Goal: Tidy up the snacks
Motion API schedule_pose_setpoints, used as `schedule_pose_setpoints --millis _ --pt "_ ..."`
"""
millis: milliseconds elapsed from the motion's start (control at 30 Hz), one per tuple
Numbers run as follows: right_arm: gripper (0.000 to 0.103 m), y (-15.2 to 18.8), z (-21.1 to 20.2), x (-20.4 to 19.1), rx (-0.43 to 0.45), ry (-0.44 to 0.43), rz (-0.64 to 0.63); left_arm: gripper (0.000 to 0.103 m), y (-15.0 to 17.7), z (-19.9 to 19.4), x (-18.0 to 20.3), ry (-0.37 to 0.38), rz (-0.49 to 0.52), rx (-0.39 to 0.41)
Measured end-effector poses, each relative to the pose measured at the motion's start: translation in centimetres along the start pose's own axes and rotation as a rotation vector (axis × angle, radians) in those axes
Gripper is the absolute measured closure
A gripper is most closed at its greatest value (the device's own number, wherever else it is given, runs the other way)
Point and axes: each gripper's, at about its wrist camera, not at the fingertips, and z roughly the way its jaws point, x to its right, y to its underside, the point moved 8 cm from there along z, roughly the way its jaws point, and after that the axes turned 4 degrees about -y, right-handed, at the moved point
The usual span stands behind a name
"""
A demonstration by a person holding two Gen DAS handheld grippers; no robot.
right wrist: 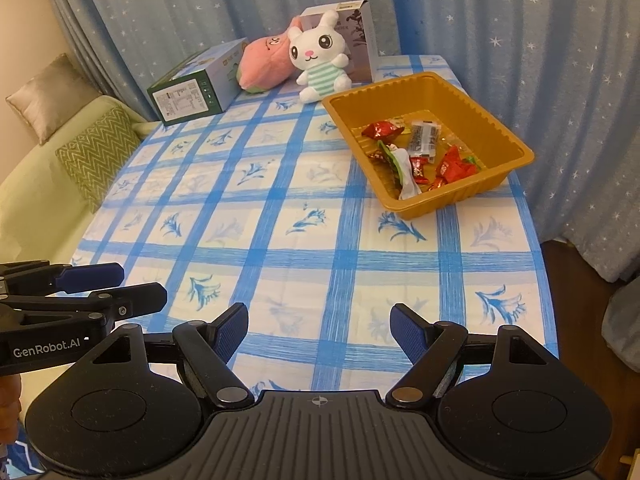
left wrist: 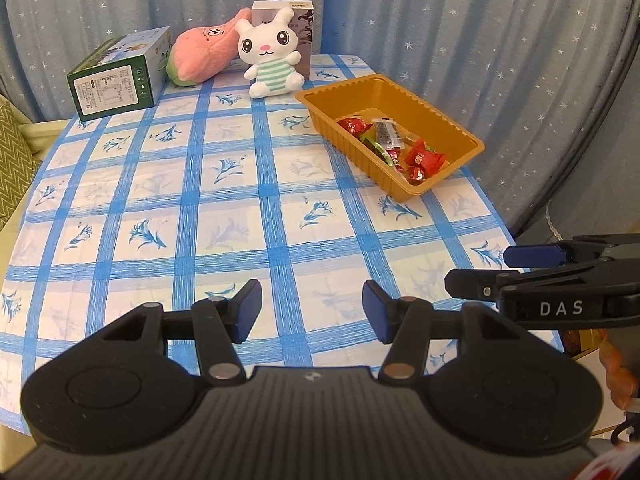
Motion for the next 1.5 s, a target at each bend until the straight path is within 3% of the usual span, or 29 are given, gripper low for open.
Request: schedule_pose_setpoints --millis 1500 --pt "0.025 -0.21 0.11 0.25 -0.002 0.000 0.002 0.050 -0.29 0.24 0.13 0.002 0.002 0.002"
